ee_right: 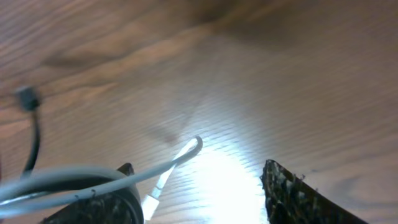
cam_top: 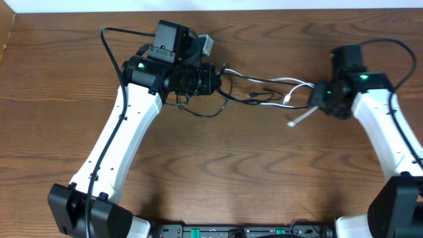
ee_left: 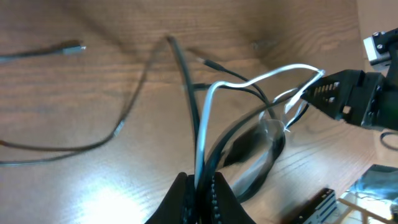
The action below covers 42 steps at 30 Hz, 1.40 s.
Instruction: Untangle cables
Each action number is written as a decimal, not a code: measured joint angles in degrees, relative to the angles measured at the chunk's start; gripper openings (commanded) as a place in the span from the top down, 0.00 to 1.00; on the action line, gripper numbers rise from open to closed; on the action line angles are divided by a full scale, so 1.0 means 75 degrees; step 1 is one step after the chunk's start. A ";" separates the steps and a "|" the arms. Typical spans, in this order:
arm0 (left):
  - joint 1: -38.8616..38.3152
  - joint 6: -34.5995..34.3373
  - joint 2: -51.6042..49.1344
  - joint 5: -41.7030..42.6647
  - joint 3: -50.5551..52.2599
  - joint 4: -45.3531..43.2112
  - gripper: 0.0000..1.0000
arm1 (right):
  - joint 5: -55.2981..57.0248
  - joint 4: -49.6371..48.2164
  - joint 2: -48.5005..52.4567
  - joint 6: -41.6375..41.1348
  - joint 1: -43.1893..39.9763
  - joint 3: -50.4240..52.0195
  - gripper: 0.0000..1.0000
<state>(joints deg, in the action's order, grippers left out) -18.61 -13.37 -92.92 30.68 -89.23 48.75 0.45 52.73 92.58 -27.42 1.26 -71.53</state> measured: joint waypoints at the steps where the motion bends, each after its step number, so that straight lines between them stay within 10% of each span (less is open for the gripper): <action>1: -0.0003 0.0114 0.0000 -0.0032 0.0000 -0.0047 0.93 | 0.0003 0.0087 0.0000 0.0137 -0.0274 0.0000 0.34; 29: 0.1982 0.0991 0.0647 -0.0443 0.0000 -0.0906 0.92 | -0.1134 0.0204 0.0000 0.1358 -0.3171 0.0000 0.32; 42: 0.1373 0.0055 0.0915 0.1737 0.0009 -0.1716 0.93 | -0.5616 -0.0673 -0.0140 0.3634 -0.2699 0.0000 0.25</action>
<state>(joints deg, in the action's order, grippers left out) -8.32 -12.95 -86.06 43.70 -89.17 35.88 -41.67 47.68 91.53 -0.16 -18.98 -71.53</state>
